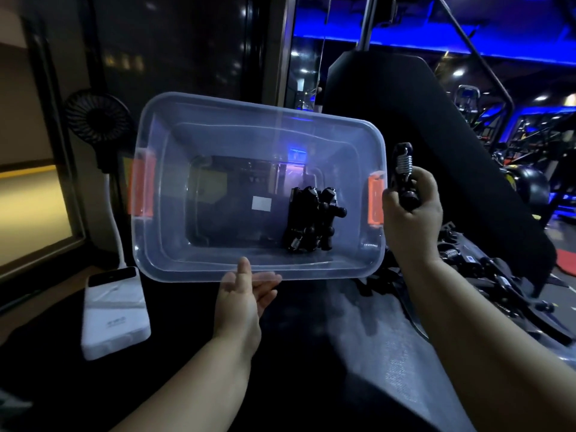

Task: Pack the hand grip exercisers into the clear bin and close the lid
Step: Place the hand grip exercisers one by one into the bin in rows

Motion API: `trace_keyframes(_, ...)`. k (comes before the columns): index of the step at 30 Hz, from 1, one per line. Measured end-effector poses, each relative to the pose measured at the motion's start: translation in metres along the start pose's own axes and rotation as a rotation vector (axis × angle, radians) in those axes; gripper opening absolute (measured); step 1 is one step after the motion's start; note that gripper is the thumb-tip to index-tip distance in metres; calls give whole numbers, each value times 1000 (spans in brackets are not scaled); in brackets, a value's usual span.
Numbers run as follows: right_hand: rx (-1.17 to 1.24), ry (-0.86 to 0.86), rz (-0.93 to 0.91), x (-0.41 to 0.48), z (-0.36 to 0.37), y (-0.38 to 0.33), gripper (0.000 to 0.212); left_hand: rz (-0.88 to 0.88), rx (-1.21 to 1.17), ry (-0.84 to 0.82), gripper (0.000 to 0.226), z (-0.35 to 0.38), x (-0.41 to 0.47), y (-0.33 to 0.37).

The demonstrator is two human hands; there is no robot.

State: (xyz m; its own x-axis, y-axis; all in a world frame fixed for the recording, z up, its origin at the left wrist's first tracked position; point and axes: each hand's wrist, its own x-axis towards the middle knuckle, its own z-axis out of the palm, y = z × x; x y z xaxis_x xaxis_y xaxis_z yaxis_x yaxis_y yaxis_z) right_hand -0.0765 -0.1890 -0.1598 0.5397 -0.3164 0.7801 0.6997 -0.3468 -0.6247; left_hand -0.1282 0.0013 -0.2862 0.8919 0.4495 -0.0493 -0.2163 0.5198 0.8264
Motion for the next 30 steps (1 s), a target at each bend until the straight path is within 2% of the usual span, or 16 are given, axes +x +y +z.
trace_keyframes(4, -26, -24, -74, -3, 6, 1, 17, -3, 3, -19, 43, 0, 1, 0)
trace_keyframes(9, 38, -108, -131, -18, 25, -4, 29, 11, 22, -27, 46, -1, 0, 0)
trace_keyframes(11, 106, -156, -56, -26, 38, -8, 27, 4, 21, -39, 45, -1, -1, 2)
trace_keyframes(14, 127, -208, 156, -38, 61, -6, 20, 24, 10, -52, 45, 1, -3, 3)
trace_keyframes(17, 27, -254, 301, -45, 79, 8, 16, -2, -22, -16, 31, 2, -4, 3)
trace_keyframes(19, -47, -289, 346, -46, 88, 17, 17, -19, -21, 7, 30, 3, -3, 3)
trace_keyframes(24, -222, -356, 342, -40, 104, 29, 5, -39, 10, 39, 33, 3, -2, 2)
trace_keyframes(27, -357, -417, 326, -35, 110, 35, 19, -38, 10, 26, 36, 3, -3, 2)
trace_keyframes(30, -447, -459, 341, -30, 116, 42, 21, -39, 15, 0, 39, 2, -3, 2)
